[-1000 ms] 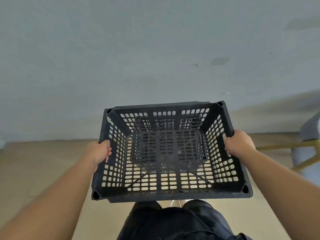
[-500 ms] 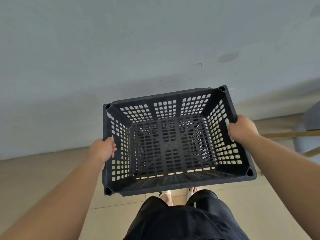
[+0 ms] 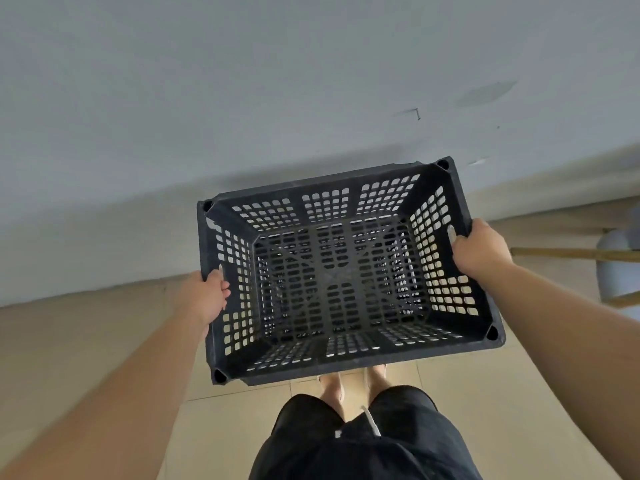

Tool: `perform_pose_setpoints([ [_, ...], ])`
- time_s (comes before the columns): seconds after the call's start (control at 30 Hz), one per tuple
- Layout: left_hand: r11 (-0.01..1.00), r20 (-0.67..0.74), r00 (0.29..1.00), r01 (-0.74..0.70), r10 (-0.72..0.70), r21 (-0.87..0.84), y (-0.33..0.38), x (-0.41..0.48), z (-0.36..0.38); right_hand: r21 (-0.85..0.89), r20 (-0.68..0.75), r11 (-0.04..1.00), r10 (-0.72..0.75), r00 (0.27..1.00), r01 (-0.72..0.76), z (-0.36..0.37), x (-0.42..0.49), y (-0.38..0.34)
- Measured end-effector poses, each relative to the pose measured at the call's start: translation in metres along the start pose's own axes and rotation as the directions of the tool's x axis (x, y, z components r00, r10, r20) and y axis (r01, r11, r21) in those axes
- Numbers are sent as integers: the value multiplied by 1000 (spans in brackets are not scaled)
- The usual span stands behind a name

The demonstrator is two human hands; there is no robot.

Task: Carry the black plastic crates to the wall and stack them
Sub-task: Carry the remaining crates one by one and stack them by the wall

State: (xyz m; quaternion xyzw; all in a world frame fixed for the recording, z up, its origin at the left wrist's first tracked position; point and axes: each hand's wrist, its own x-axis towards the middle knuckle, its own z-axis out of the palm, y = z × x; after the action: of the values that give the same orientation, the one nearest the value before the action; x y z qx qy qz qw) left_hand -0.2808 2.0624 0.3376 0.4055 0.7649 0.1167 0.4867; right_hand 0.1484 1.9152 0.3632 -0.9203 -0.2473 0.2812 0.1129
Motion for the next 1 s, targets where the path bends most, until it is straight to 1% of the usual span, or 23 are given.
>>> perform_pose_setpoints([
  [0.17, 998, 23, 998, 51, -52, 30, -4, 8, 10, -55, 35, 998, 31, 999, -29, 3, 12, -3],
  [0.3, 991, -14, 998, 55, -54, 124, -6, 13, 6, -131, 82, 990, 71, 994, -60, 5, 14, -7],
  [0.43, 990, -3, 998, 55, -55, 130, -3, 13, 1, -187, 115, 977, 122, 986, -99, 6, 14, -9],
  [0.6, 989, 0, 998, 62, -62, 138, -9, 10, 0, -201, 108, 975, 121, 987, -98, 12, 10, -3],
  [0.7, 986, -16, 999, 32, -30, 162, -11, 6, 2, -223, 111, 971, 116, 987, -89, 13, 13, -2],
  [0.77, 989, -27, 1000, 9, -5, 146, -10, 3, 3, -233, 105, 969, 115, 988, -88, 14, 14, -3],
  [0.93, 990, -42, 999, 31, -25, 136, -6, 2, 3, -185, 83, 980, 92, 992, -75, 17, 12, 1],
  [1.0, 990, -35, 999, 31, -26, 138, -4, 4, 1, -168, 91, 981, 116, 989, -100, 19, 8, 4],
])
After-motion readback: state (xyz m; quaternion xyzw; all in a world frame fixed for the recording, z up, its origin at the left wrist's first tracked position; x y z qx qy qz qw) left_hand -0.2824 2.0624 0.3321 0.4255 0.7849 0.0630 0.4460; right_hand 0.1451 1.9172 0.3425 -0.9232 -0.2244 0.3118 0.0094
